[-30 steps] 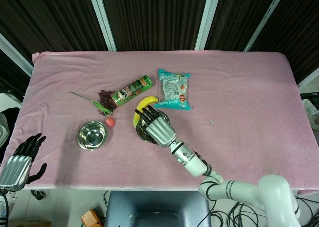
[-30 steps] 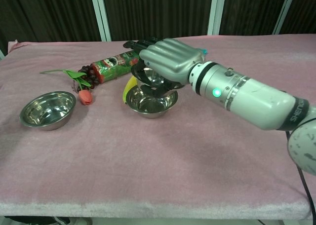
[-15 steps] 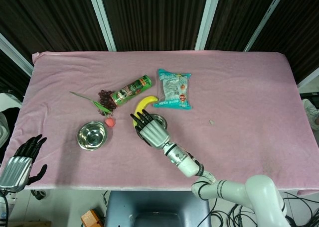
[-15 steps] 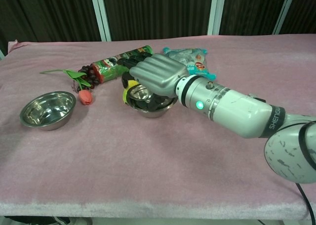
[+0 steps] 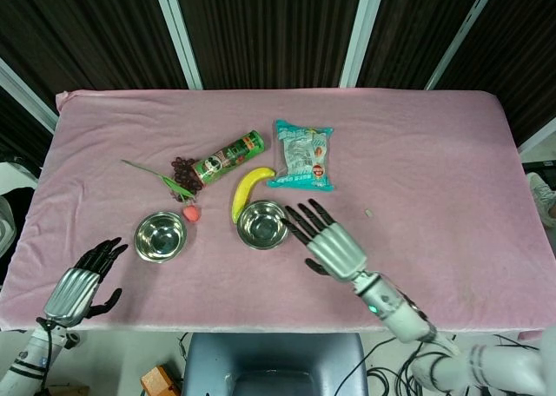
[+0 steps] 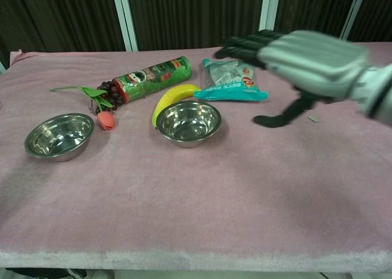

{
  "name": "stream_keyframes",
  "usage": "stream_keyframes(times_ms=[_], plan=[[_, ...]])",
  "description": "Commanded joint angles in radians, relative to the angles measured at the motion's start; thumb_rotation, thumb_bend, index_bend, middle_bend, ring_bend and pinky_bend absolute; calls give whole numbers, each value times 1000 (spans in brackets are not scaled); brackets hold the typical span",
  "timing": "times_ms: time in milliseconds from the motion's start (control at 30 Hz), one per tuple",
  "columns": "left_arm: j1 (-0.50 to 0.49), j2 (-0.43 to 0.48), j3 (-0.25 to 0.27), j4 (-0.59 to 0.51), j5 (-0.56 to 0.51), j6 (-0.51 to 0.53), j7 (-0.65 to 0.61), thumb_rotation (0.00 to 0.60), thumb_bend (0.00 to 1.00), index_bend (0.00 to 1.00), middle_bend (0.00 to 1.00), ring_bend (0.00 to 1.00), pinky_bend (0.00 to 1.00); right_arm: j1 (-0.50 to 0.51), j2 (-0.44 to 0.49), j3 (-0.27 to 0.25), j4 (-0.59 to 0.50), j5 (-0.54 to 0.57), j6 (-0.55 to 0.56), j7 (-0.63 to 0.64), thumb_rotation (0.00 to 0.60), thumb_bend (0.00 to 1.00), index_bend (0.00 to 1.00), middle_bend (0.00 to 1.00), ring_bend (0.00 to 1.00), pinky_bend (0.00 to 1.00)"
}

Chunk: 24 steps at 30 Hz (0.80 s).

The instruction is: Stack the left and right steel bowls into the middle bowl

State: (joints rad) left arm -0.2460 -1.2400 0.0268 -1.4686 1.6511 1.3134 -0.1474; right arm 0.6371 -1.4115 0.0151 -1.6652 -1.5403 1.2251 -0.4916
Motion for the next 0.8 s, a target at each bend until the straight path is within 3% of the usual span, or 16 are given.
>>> stream_keyframes(times_ms=[33, 267, 567, 800], plan=[[-46, -118, -22, 82, -1, -38, 14, 600, 409, 124, 0, 0, 145, -220, 224, -178, -115, -147, 248, 65, 600, 388, 10, 0, 0, 0], [-86, -261, -59, 206, -46, -70, 32, 600, 408, 183, 0, 0, 146, -321, 274, -205, -27, -199, 348, 179, 600, 388, 13, 0, 0, 0], [-122, -385, -84, 371, -103, -105, 54, 600, 404, 330, 17, 0, 146, -356, 304, -182, -14, -211, 344, 249, 600, 388, 6, 0, 0, 0], [-131, -456, -93, 491, -130, -103, 81, 600, 407, 378, 42, 0, 146, -388, 325, -181, -7, -247, 358, 292, 600, 388, 2, 0, 0, 0]])
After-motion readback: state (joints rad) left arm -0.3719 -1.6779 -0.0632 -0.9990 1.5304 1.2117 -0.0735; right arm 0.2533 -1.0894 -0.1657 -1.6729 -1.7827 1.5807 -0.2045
